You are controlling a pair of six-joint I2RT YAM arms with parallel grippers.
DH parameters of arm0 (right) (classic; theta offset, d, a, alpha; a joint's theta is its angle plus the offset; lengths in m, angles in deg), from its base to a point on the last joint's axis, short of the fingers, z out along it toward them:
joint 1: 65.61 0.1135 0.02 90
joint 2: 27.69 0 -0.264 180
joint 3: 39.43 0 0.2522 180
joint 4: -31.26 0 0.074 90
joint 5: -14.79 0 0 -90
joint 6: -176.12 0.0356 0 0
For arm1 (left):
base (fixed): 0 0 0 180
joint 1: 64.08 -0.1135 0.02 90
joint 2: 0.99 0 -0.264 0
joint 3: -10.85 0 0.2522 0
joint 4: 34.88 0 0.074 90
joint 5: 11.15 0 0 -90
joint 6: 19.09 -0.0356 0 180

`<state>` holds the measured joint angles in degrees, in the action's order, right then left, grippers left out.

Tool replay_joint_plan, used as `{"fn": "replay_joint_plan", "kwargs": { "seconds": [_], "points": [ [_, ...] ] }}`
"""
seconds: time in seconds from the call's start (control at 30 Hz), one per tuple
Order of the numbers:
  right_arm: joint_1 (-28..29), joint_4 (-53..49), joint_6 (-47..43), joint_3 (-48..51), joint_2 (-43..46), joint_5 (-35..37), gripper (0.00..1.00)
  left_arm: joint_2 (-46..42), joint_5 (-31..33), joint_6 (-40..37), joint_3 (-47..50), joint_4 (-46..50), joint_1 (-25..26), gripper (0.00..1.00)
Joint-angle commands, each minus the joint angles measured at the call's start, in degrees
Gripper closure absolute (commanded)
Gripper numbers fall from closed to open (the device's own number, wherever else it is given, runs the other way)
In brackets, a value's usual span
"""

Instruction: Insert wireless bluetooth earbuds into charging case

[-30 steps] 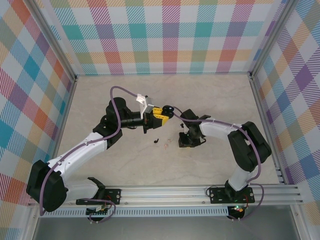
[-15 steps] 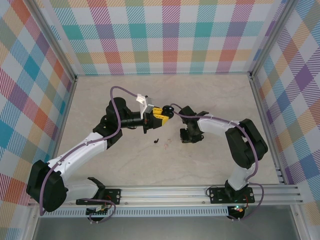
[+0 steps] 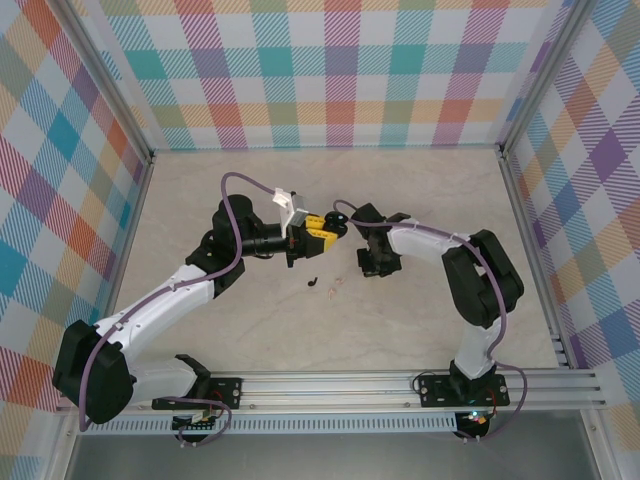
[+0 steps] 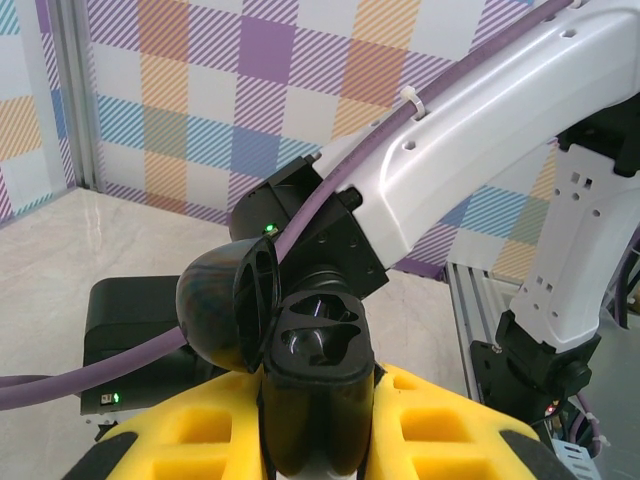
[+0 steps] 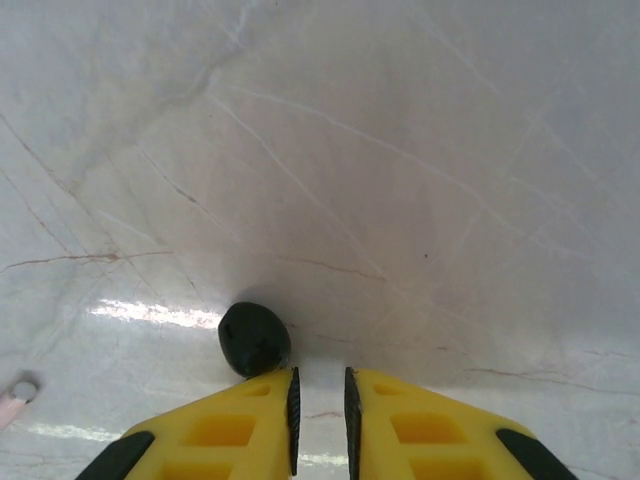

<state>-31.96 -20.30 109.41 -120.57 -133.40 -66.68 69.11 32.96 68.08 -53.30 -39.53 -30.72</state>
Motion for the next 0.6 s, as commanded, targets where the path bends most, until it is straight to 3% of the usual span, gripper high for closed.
{"fn": "replay_joint_plan", "kwargs": {
  "seconds": [0.0, 0.33, 0.47, 0.57],
  "points": [
    [0.10, -1.23, -0.67, -1.44, -0.45, -0.01, 0.77, -0.46, -0.16, -0.97, -1.40, -0.31, 0.65, 0.85],
    [-0.12, -3.20, -0.33, -1.36, 5.11, -0.69, 0.72, -1.07, 0.35, -1.00, -1.57, 0.05, 0.65, 0.85],
    [-0.33, -3.24, 2.87, -1.70, 5.74, -2.91, 0.65, -1.09, 0.34, -0.90, -1.56, 0.05, 0.61, 0.85],
    [-0.43, -3.18, 7.23, -2.54, 4.62, -3.89, 0.54, -1.25, 0.39, -0.80, -1.42, -0.13, 0.65, 0.85]
  ]
}}
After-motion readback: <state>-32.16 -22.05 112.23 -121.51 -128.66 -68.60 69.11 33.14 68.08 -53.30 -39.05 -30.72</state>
